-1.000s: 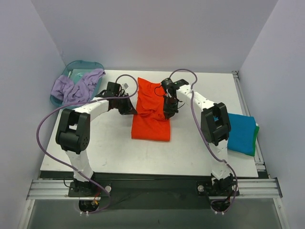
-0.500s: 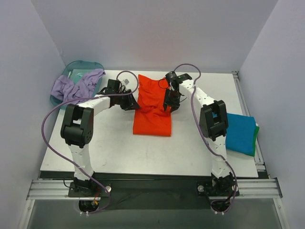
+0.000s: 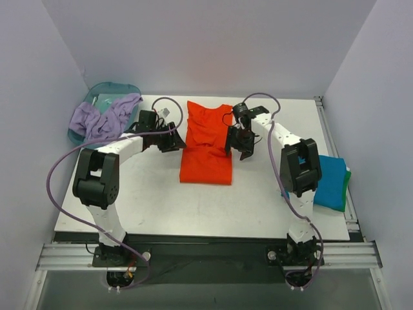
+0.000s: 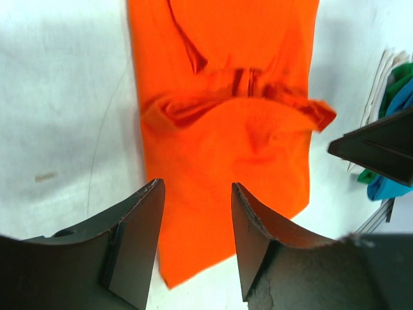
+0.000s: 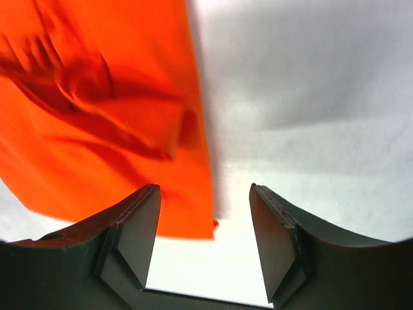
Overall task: Fold and stack the t-shirts
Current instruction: Fold the folded rectangular tshirt in 1/3 of the way, then grab one side of the 2/3 rectangular tshirt with both arms
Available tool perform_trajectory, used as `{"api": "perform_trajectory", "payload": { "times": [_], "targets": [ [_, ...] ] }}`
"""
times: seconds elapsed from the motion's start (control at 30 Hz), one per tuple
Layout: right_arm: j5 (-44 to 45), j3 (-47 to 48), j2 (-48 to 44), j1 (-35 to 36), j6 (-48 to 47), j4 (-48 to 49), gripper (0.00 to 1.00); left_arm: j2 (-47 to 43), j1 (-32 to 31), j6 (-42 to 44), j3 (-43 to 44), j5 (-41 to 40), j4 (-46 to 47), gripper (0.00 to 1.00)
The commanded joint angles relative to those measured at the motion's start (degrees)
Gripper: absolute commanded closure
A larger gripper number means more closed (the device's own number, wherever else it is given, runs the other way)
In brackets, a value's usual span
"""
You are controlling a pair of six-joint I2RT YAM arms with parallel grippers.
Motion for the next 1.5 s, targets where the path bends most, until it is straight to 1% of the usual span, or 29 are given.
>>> {"api": "perform_trajectory", "payload": {
  "times": [0.0,0.03,0.13,0.2,0.37,0.6,0.93,1.03,1.27,1.47],
  "targets": [
    [-2.1,-8.1,-9.5,0.4,0.6,1.9,0.43,-6.0,0.1,3.0,-3.9,1.1,-0.8,0.44],
    [-2.5,-10.2,-12.0,0.6,0.8,3.7,0.43,-6.8,0.0,3.4,-6.3,1.6,-1.2,0.44],
    [-4.0,-18.4,-15.6,1.7,2.0,6.4,0.44,-9.5,-0.1,3.8,-11.4,1.7,-1.7,0.44],
    [-4.9,-23.3,-16.5,2.2,2.9,7.7,0.47,-11.1,-0.2,3.9,-13.6,1.6,-1.6,0.44],
    [-6.7,-28.7,-17.4,4.2,4.7,11.3,0.51,-13.5,-0.5,4.4,-18.1,1.1,-2.7,0.44],
    [-6.3,-29.8,-15.6,6.1,5.6,12.5,0.53,-15.1,-1.0,4.9,-20.7,0.6,-3.4,0.44],
    [-4.6,-30.7,-13.4,6.2,6.0,12.7,0.60,-14.6,-2.2,4.5,-21.3,1.8,-2.5,0.43],
    [-4.2,-31.0,-12.9,6.2,5.7,12.7,0.62,-14.4,-2.4,4.3,-21.3,2.0,-2.5,0.43],
    [-4.0,-31.3,-11.6,6.2,5.7,12.7,0.74,-12.6,-3.4,4.2,-20.7,1.2,-2.9,0.42],
    [-4.1,-31.2,-11.3,6.1,6.0,12.6,0.79,-10.5,-4.5,4.1,-20.3,1.7,-3.4,0.42]
  ]
}}
